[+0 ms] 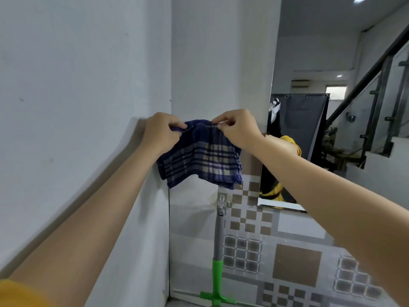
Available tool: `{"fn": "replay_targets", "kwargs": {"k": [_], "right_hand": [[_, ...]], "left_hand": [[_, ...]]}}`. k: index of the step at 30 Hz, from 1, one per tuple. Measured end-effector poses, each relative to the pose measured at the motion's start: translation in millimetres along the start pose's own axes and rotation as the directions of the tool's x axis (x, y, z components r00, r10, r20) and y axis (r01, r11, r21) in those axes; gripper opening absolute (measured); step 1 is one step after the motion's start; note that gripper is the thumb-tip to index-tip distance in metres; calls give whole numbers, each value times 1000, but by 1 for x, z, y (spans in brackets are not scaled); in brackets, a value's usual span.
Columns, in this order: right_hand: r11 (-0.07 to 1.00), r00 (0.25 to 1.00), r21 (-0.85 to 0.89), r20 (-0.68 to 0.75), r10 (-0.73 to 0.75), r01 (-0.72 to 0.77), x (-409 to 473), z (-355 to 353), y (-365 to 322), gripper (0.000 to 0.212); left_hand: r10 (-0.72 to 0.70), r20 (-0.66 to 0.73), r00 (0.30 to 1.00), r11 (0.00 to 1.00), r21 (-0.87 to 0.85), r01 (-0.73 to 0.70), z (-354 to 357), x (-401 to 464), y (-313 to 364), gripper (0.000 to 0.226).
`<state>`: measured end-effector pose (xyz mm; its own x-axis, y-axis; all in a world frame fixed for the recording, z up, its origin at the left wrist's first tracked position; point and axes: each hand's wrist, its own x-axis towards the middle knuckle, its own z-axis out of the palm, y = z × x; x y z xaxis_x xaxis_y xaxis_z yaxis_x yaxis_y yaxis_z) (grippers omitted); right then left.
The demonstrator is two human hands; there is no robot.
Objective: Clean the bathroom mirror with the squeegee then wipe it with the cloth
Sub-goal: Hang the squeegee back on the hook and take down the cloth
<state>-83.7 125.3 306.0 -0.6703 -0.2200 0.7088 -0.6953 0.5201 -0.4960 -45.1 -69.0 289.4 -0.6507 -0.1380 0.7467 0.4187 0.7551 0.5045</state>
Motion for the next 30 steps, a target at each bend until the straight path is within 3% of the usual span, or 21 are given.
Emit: {"fn": "replay_targets", "kwargs": {"k": [8,14,17,20,25,30], "right_hand": [[975,996,206,45,75,-83,-37,-52,-12,8],[798,961,561,264,77,-218,-88,-78,-20,19],[728,947,630,311,83,-271,-108,-89,-27,16],[716,959,652,271,88,-250,-122,-102,-38,11],[716,996,694,89,27,-81,-133,-107,-49,13],[716,998,698,-51,30,15,-137,-108,-48,18]], "left_hand": [[35,85,996,928,-374,-1,-33,-7,49,29],[150,291,945,868,-497,15,-41,-24,80,32],[195,354,915,861,-509,14,-41,-33,90,37],[241,384,891,829,-559,16,-40,-42,100,40],[292,371,882,747,-664,33,-31,-56,120,37],[312,335,889,813,-578,-67,-19,-67,134,26]]}}
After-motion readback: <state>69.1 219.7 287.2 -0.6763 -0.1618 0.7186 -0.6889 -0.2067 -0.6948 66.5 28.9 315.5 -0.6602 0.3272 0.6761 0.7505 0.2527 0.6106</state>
